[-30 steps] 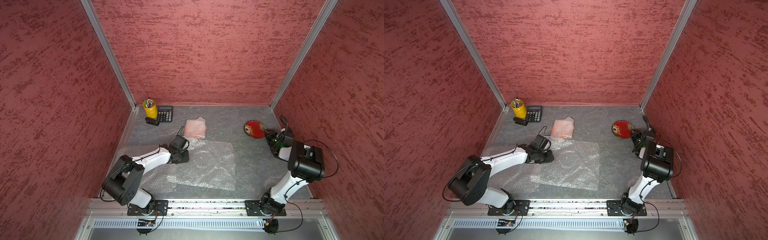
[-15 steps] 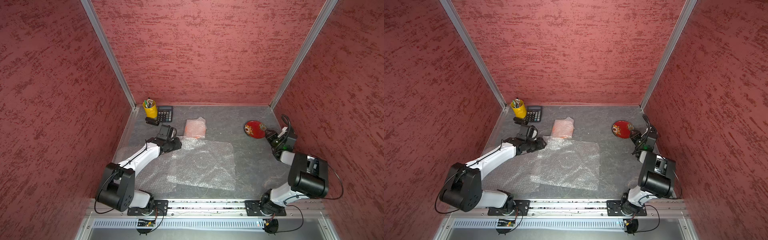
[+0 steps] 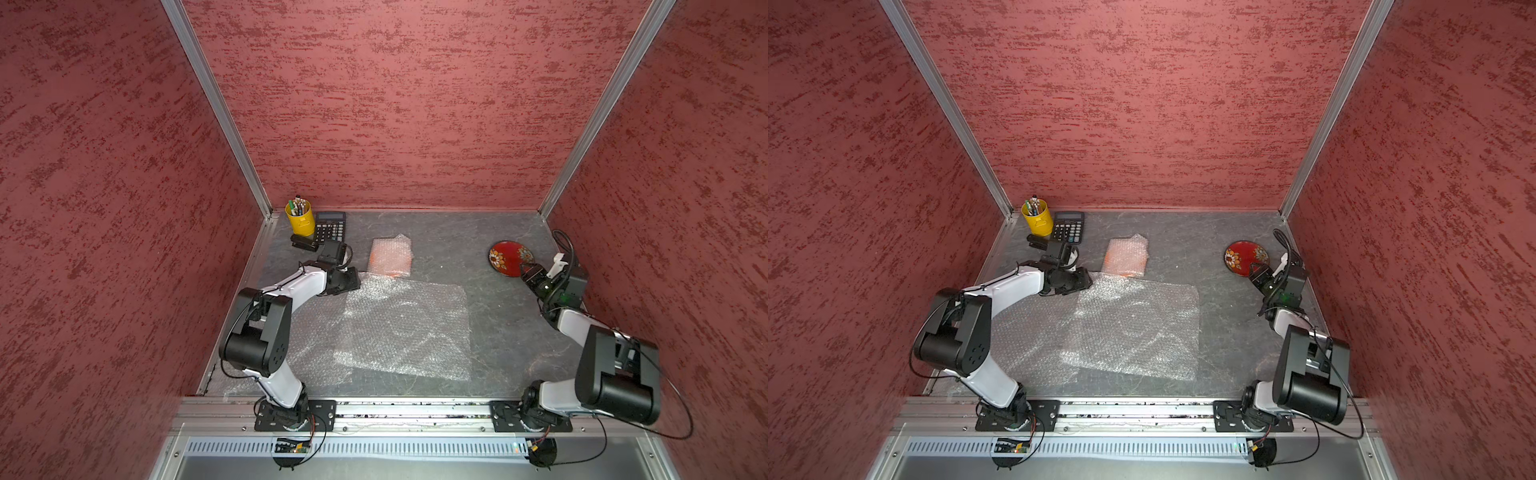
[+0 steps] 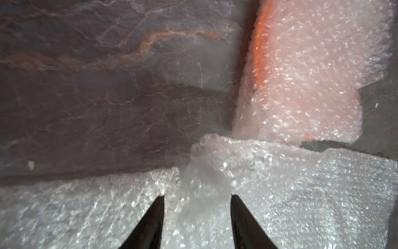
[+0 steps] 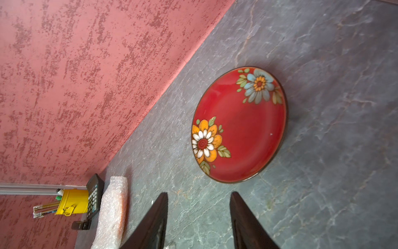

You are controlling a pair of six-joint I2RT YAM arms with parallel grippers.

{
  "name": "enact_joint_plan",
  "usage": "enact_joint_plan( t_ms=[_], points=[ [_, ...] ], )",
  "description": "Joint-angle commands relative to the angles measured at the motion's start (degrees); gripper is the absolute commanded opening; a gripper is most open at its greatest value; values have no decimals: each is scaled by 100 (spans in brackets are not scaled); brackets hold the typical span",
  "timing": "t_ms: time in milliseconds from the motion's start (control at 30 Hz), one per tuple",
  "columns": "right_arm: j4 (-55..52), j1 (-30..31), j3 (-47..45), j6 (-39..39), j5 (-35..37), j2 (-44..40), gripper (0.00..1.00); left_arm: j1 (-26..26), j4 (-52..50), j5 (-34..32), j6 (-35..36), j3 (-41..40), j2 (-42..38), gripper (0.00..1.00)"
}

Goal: Unpack dinner plates from bubble wrap
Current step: Pick up the bubble wrap from the center of the board.

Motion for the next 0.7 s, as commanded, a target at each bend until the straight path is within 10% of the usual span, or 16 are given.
enact_joint_plan(
  t_ms=[0, 267, 500, 667],
  points=[
    [-188, 62, -42, -127, -46, -208, 50, 56, 145, 293, 203, 139, 152, 50],
    [-198, 77, -53, -101, -56, -204, 50, 56, 186, 572, 272, 198, 508, 44],
    [-204, 84, -64, -100, -25, -204, 50, 39, 39, 663, 265, 147, 319, 7],
    [-226, 80, -53, -118, 46, -225, 50, -57, -517, 755, 397, 201, -242, 0]
  ],
)
